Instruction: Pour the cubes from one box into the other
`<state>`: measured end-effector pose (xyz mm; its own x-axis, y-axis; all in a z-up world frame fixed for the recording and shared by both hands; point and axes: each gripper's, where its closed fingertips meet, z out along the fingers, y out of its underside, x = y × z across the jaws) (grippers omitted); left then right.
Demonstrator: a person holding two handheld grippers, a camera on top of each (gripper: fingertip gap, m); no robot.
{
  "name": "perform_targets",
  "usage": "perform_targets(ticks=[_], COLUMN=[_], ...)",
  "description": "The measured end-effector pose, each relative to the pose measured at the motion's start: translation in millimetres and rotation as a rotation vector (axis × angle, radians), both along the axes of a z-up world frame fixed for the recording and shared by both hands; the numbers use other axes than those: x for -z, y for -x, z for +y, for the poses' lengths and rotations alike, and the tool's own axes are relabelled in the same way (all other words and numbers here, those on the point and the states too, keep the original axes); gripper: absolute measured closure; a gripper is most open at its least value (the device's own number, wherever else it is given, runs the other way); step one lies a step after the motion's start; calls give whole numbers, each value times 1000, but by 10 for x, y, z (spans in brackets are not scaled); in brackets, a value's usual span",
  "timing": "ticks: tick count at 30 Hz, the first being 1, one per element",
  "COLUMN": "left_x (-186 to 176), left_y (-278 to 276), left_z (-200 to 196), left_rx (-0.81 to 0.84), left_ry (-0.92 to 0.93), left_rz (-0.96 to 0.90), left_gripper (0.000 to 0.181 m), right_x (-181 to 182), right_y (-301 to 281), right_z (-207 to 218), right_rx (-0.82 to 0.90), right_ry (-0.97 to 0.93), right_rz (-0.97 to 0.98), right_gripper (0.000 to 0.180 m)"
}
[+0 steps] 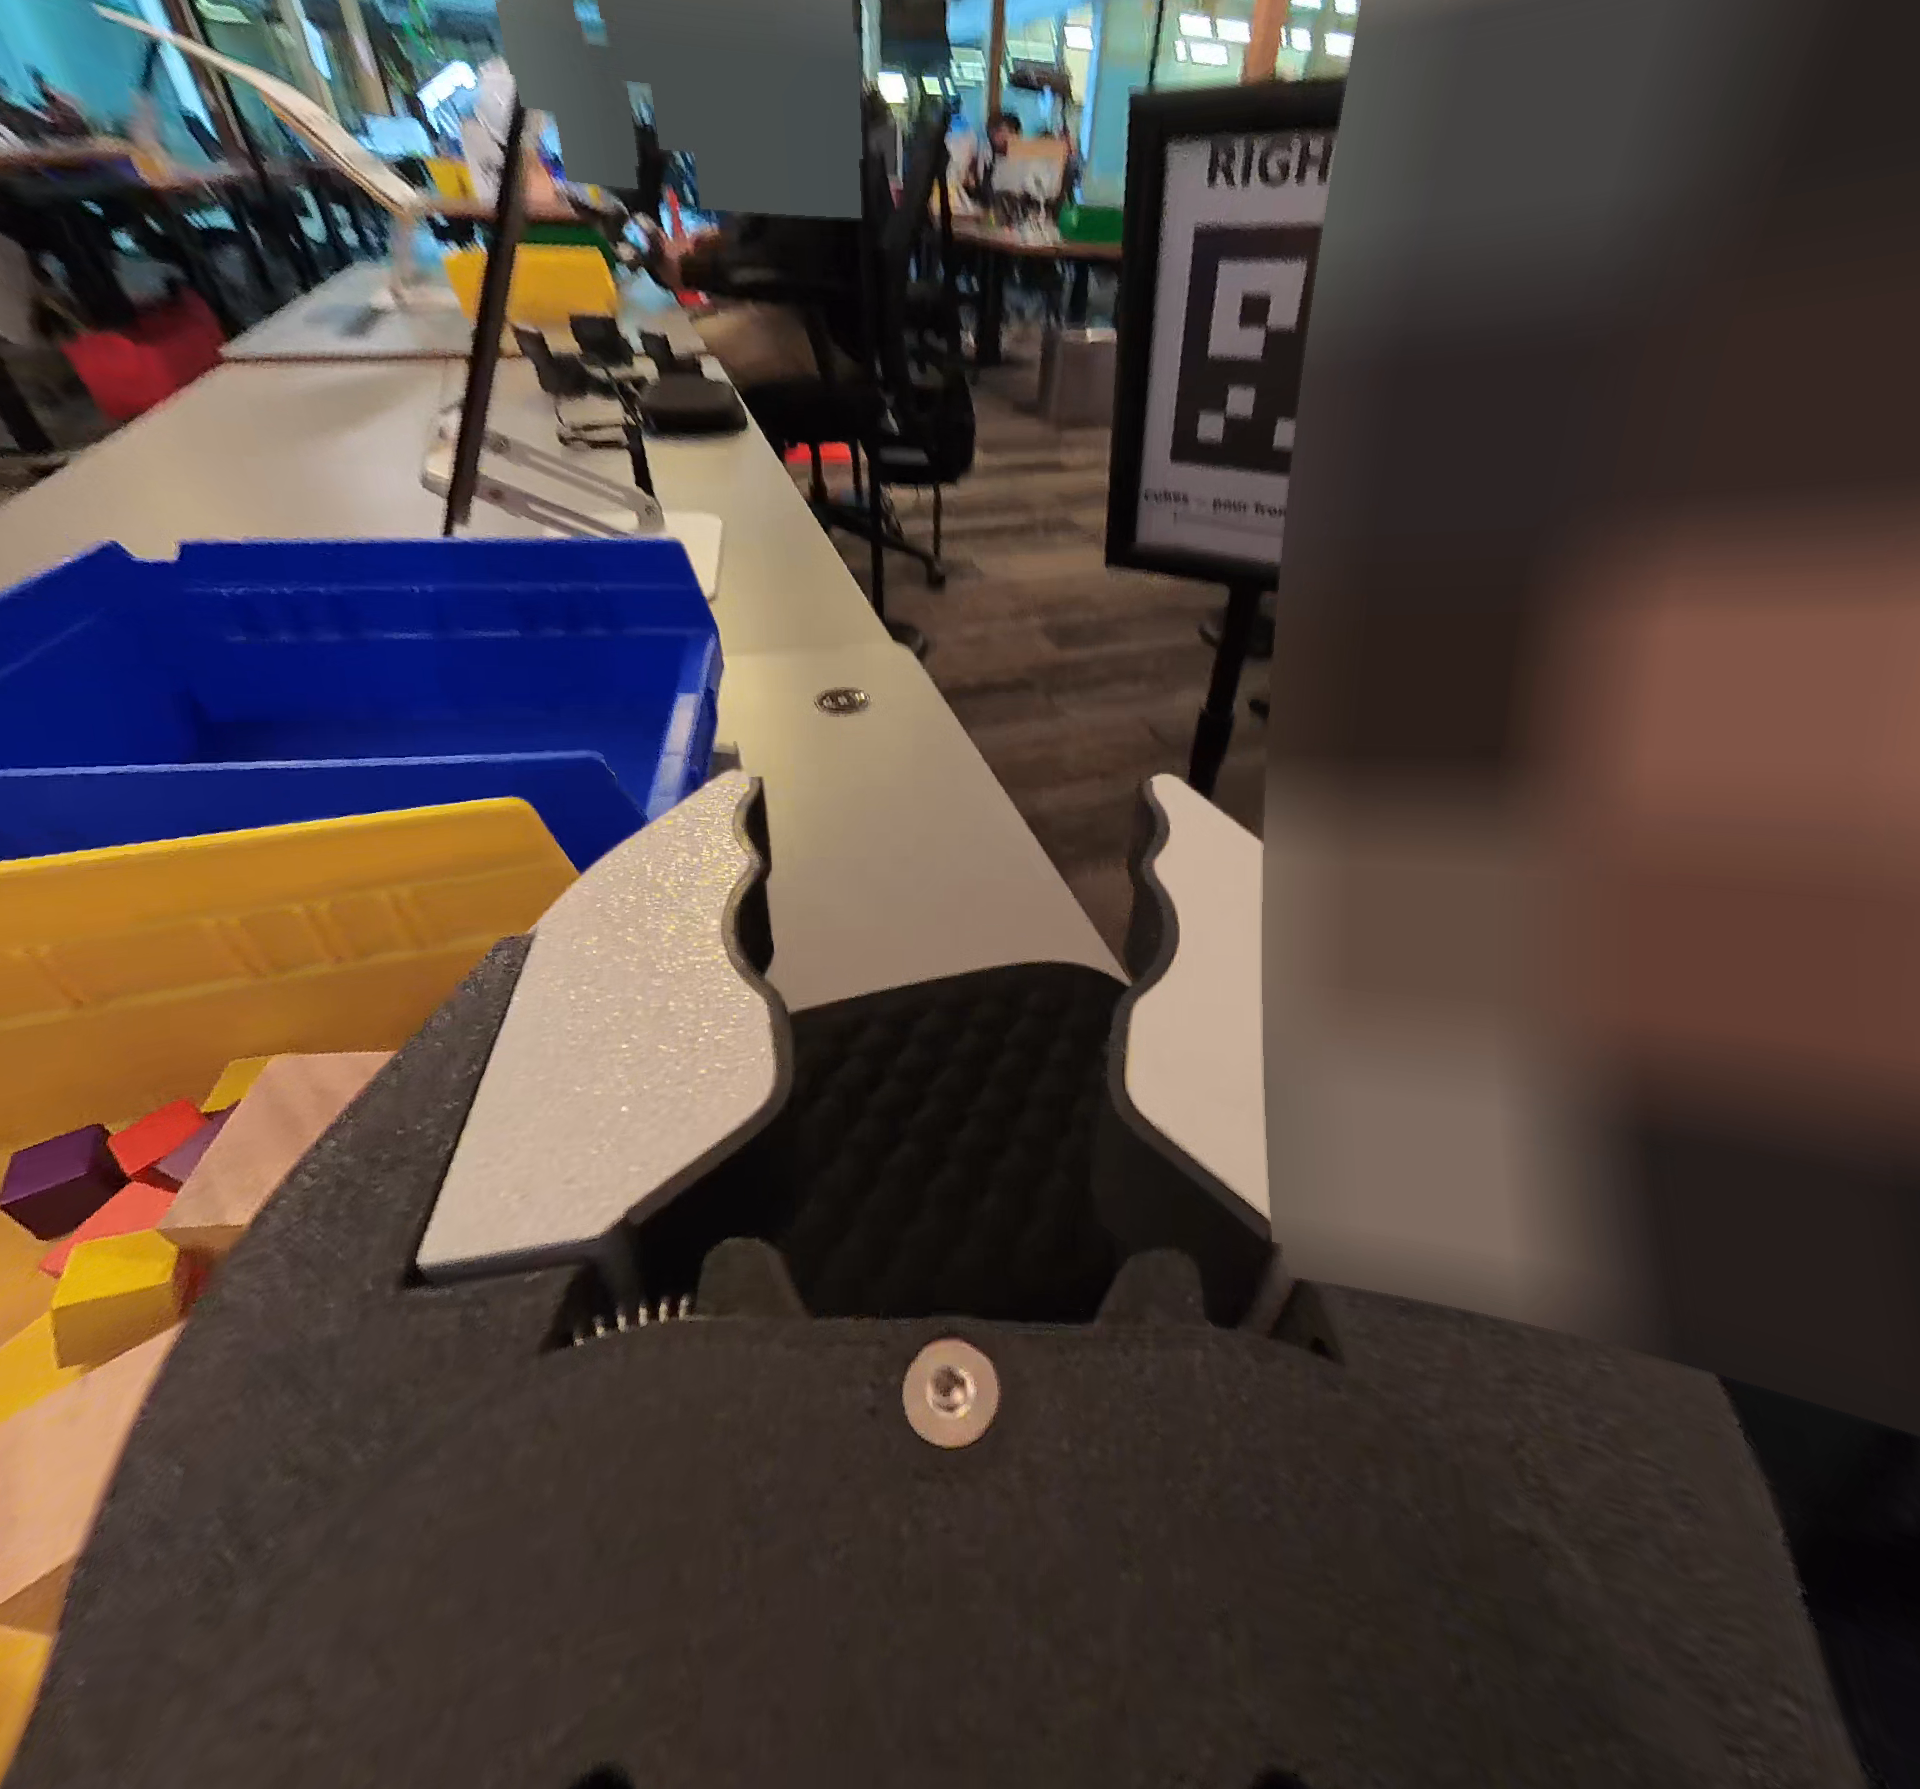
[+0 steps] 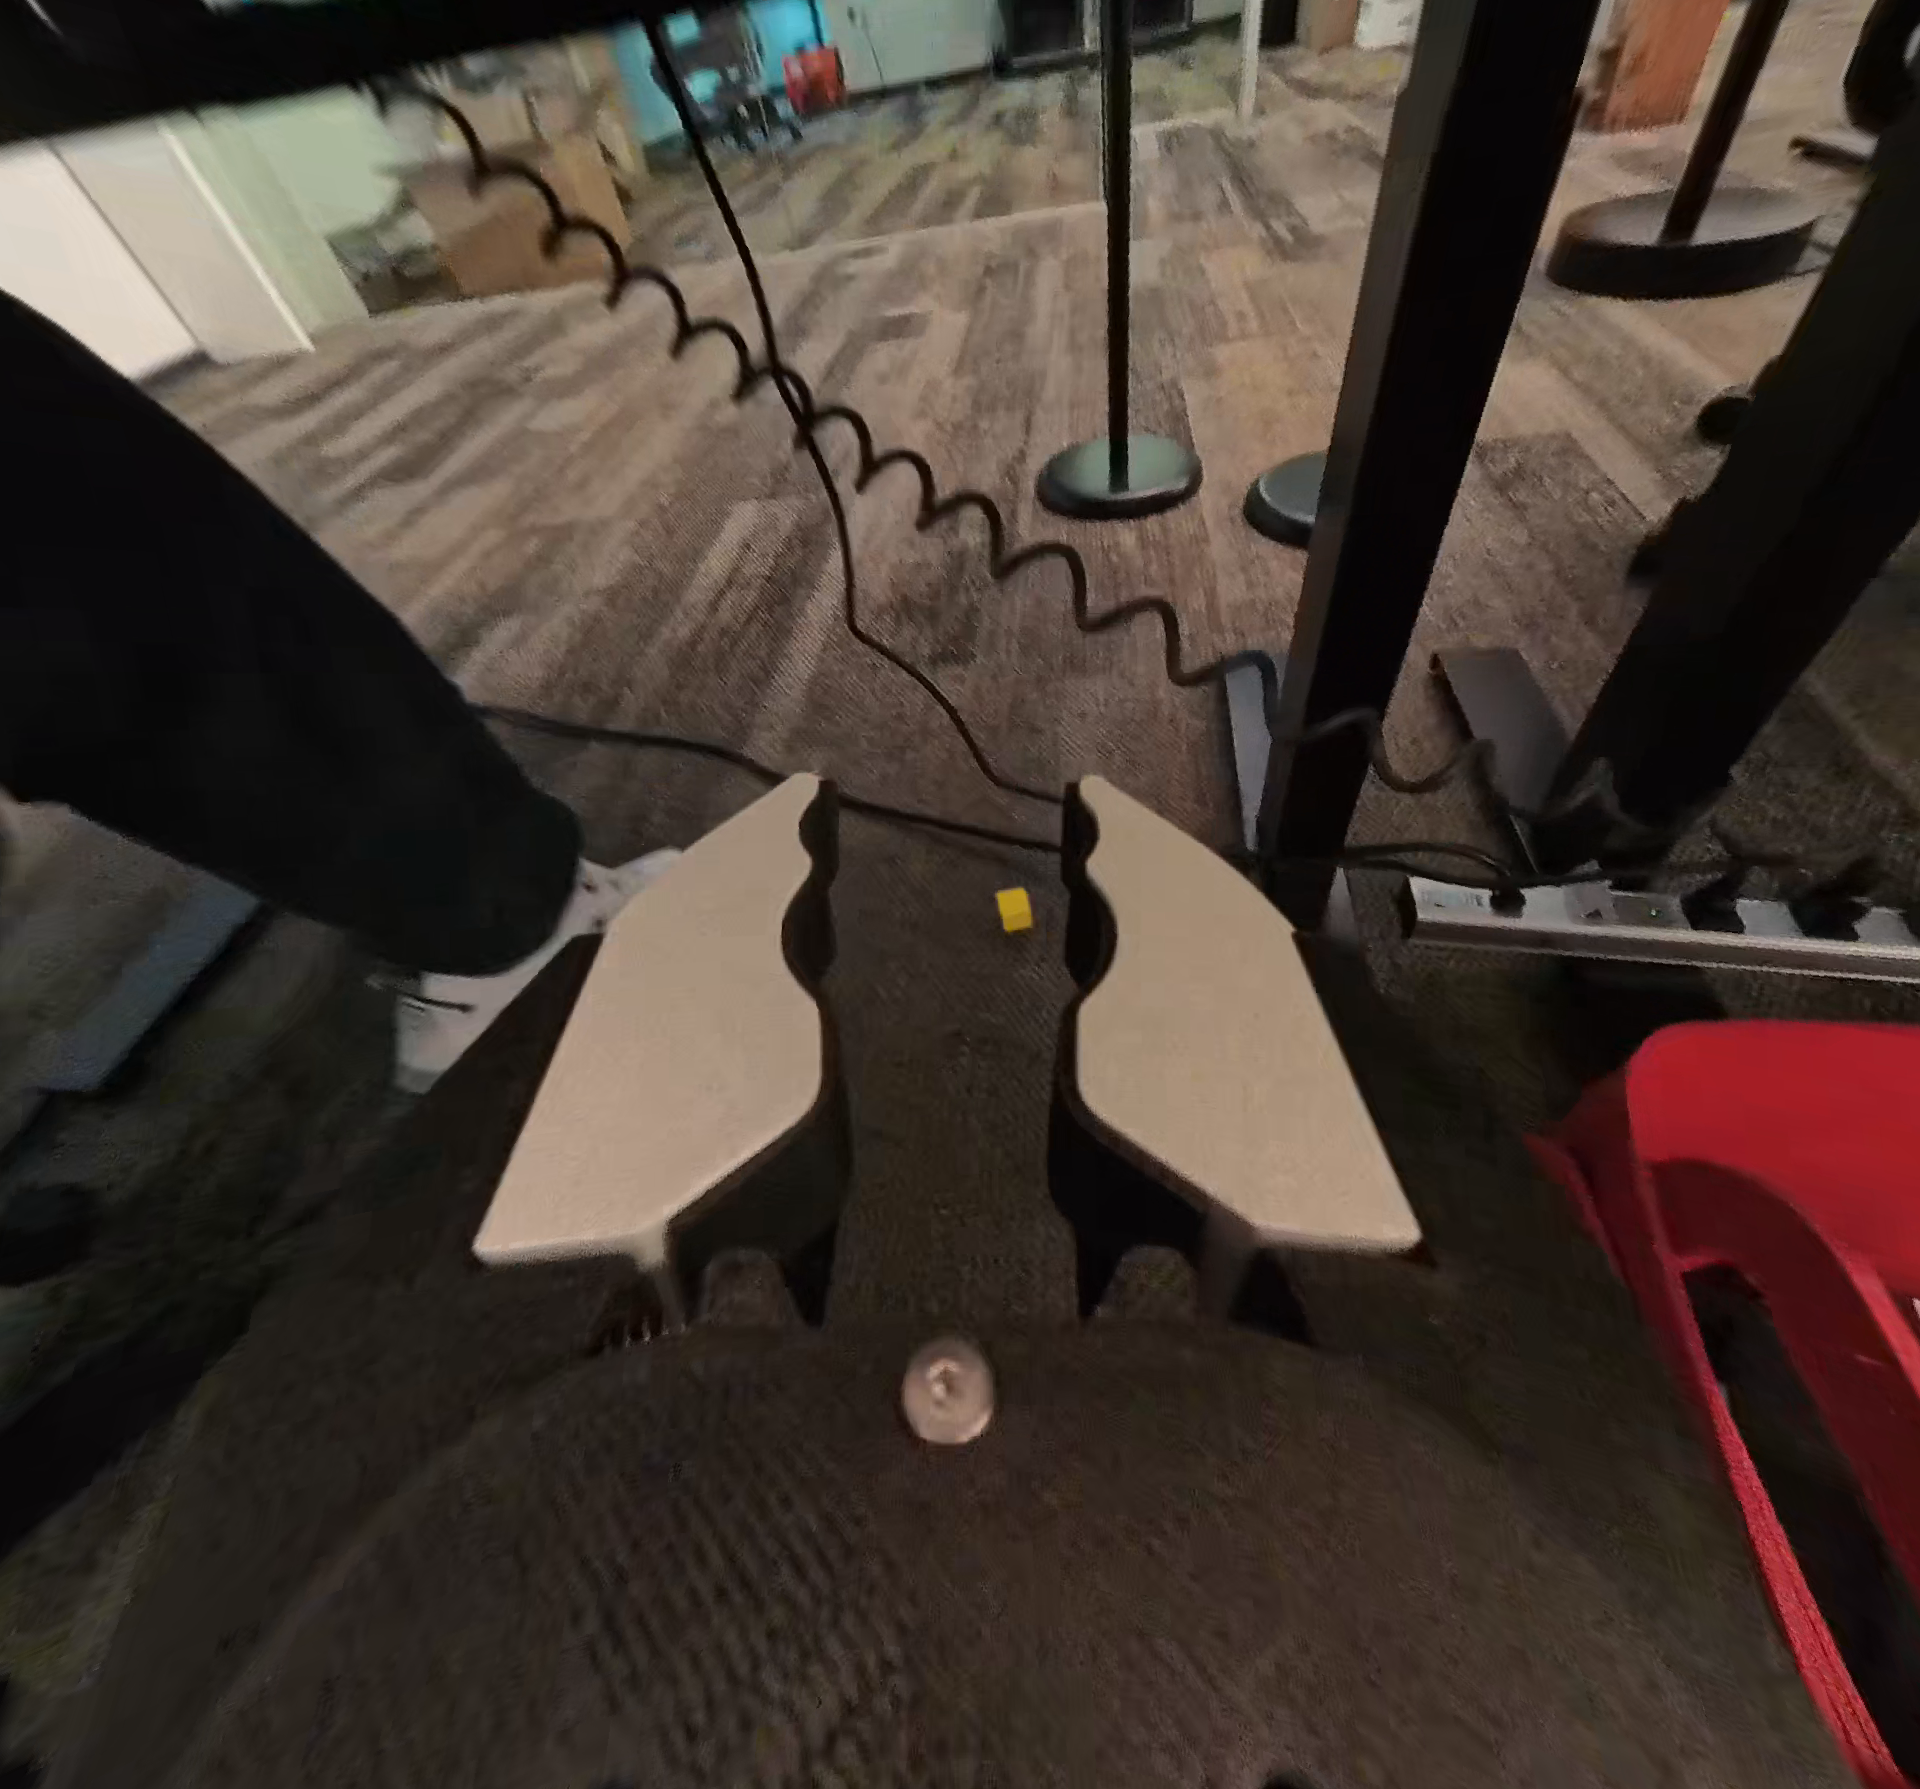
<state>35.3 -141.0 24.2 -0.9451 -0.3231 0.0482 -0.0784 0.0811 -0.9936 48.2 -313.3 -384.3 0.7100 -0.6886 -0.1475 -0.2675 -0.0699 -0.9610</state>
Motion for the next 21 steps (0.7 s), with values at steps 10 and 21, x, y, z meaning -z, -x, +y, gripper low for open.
perform_targets(ticks=[10, 21], left_x=[126, 248], left_y=[57, -151], left_z=[782, 1785], left_rx=[-442, -873], left_ry=[236, 340], left_rz=[-258, -338], left_gripper=[114, 108], right_x=[1782, 3029], right_y=[-469, -869], right_z=[782, 1410], right_rx=[27, 72], right_ry=[64, 28], right_rz=[157, 305], right_gripper=[130, 123])
